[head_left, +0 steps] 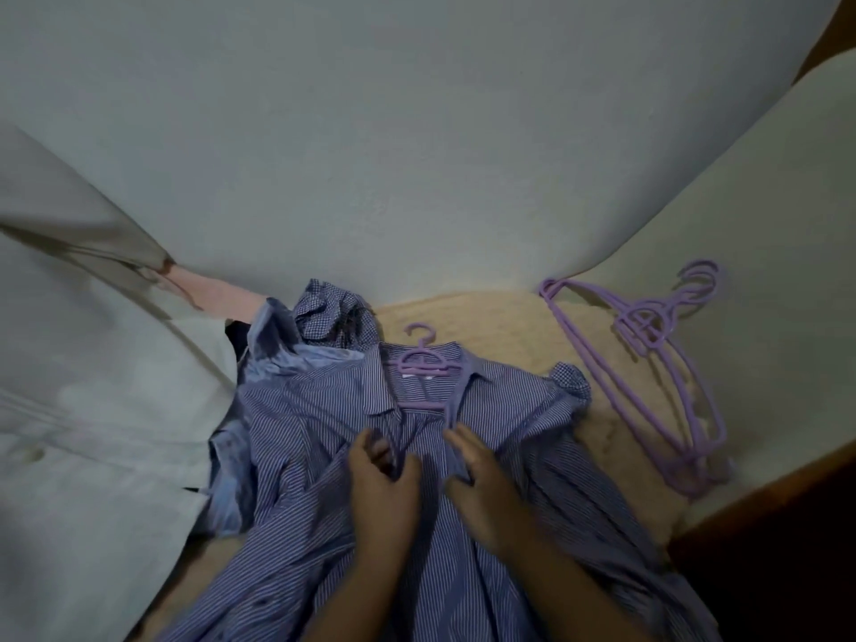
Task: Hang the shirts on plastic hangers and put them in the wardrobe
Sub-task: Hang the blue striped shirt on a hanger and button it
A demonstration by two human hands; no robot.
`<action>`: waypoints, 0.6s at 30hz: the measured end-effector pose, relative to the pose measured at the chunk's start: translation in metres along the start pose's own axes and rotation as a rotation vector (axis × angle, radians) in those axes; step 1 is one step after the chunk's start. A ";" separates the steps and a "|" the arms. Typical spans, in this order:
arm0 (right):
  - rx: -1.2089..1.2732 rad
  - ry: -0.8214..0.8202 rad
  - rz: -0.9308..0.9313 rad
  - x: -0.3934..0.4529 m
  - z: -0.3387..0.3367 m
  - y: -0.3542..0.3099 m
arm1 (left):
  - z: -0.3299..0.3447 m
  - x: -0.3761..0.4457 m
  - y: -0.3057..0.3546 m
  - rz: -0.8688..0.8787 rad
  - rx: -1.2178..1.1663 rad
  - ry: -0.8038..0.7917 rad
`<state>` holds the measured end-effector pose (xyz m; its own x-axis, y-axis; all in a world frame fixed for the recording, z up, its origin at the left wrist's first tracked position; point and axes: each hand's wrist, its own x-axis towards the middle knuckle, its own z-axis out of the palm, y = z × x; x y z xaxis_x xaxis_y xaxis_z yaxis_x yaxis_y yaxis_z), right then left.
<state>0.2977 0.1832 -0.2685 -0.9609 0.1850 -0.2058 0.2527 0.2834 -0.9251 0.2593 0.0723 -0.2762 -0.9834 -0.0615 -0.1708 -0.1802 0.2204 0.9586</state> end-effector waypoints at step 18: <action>0.509 0.047 0.213 0.042 0.009 -0.021 | 0.013 0.066 0.017 0.313 0.455 -0.063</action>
<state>0.2510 0.1766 -0.2603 -0.8858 0.2334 -0.4012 0.3430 -0.2532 -0.9046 0.1914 0.0844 -0.2737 -0.9884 0.1293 0.0797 0.1431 0.6176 0.7734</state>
